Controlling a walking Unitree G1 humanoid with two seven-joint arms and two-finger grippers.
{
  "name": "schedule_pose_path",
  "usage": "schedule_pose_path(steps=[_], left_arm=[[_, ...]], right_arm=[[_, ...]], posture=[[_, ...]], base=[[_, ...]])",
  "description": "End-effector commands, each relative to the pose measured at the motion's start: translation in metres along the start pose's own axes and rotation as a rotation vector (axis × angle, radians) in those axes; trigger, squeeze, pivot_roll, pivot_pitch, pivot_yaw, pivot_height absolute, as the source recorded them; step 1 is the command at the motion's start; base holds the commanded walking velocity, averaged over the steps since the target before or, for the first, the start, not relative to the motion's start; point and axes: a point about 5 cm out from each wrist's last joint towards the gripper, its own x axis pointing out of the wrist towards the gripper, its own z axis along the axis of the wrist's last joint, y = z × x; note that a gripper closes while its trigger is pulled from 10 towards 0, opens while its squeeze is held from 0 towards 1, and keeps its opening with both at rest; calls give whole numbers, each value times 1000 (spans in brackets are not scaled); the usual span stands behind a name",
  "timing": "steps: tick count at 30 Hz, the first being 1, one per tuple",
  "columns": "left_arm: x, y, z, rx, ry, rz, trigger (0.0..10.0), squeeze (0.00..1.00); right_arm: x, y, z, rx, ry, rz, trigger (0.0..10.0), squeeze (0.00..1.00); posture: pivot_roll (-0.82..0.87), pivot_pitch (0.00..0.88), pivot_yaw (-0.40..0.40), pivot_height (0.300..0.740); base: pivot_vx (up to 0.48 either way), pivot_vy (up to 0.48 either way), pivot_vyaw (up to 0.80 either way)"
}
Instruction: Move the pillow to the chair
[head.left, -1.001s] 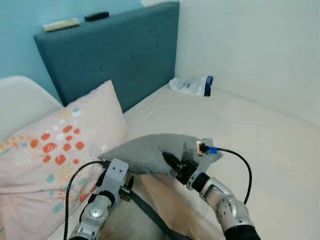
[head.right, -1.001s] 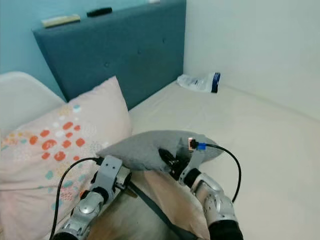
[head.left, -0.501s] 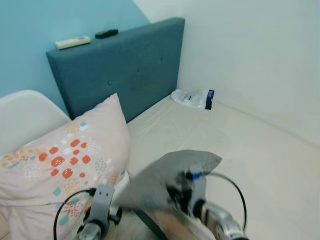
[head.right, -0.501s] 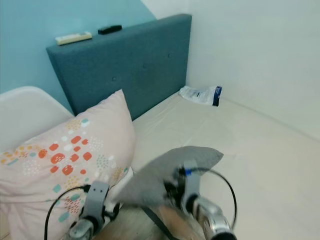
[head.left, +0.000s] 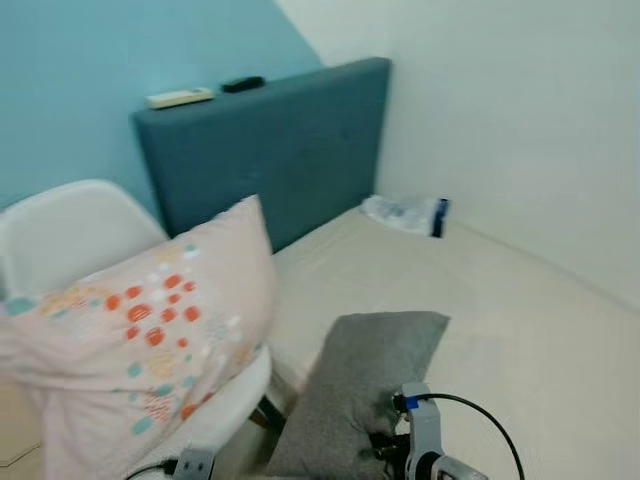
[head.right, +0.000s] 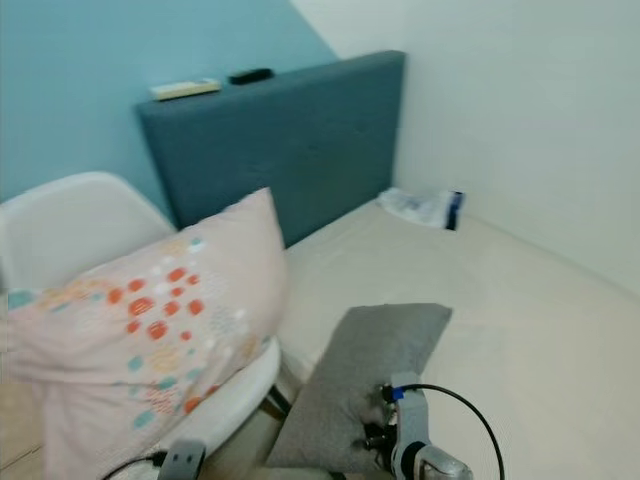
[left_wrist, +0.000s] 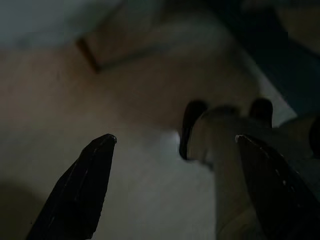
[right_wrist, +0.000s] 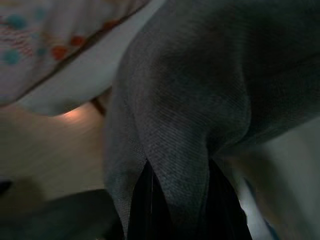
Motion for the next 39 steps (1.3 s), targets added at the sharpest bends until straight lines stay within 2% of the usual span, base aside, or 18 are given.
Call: schedule_pose_path(steps=[1, 6, 12, 13, 14, 15, 18, 19, 21, 25, 26, 27, 28, 29, 30, 31, 39], left_arm=[[0, 1, -1, -18, 17, -3, 10000, 0], [-2, 6, -7, -26, 43, 7, 10000, 0], [-4, 9, -14, -32, 74, 8, 10000, 0], [-4, 9, -15, -33, 80, 5, 10000, 0], [-4, 9, -15, -33, 80, 5, 10000, 0], [-4, 9, -15, -35, 83, 0, 10000, 0], [-4, 8, -15, -35, 83, -2, 10000, 0], [-4, 7, -16, -38, 86, -6, 10000, 0], [-4, 6, -16, -42, 89, -9, 10000, 0], [-4, 5, -17, -48, 95, -10, 10000, 0], [-4, 5, -18, -49, 96, -10, 10000, 0], [-4, 5, -18, -49, 99, -11, 10000, 0], [-4, 5, -18, -51, 100, -11, 10000, 0], [-4, 5, -18, -51, 100, -11, 10000, 0], [-4, 5, -19, -57, 102, -9, 10000, 0], [-4, 5, -19, -61, 103, -8, 10000, 0], [-5, 4, -21, -53, 120, -7, 10000, 0]], right_arm=[[2, 0, 6, -17, -25, 17, 10000, 0], [5, 6, 16, -4, -74, 63, 10000, 0], [10, 17, 39, -18, -163, 183, 10000, 0], [11, 22, 54, -32, -218, 254, 10000, 0], [11, 22, 54, -32, -218, 254, 10000, 0], [10, 25, 71, -35, -282, 309, 10000, 0], [9, 27, 81, -26, -325, 348, 10000, 0], [2, 32, 109, 25, -448, 463, 10000, 0], [-12, 35, 139, 74, -577, 581, 10000, 0], [-29, 37, 168, 76, -686, 665, 10000, 0], [-31, 37, 170, 69, -696, 665, 10000, 0], [-27, 31, 170, 82, -670, 613, 10000, 0], [-23, 28, 165, 47, -626, 562, 10000, 0], [-23, 28, 165, 47, -626, 562, 10000, 0], [-17, 23, 156, 13, -571, 492, 10000, 0], [-16, 21, 153, 17, -557, 470, 10000, 0], [-14, 20, 133, 66, -480, 418, 10000, 0]], posture=[[39, 0, -39, 740], [44, 0, -37, 740], [44, 0, -37, 740], [45, 0, -36, 740], [45, 0, -36, 740], [44, 0, -38, 740], [43, 0, -40, 740], [42, 0, -41, 740], [40, 0, -42, 740], [35, 0, -43, 740], [35, 0, -43, 740], [32, 0, -43, 740], [29, 0, -42, 740], [29, 0, -42, 740], [29, 0, -39, 740], [29, 0, -40, 740], [25, 0, -35, 740]], base=[[0, 0, 763], [0, 0, 763], [0, 0, 763], [0, 0, 763], [0, 0, 763], [0, 0, 763], [0, 0, 763], [0, 0, 756], [0, 0, 753], [0, 0, 761], [0, 0, 0], [0, 0, 0], [0, 0, 0], [0, 0, 0], [0, 0, 0], [0, 0, 0], [-30, 0, 0]])
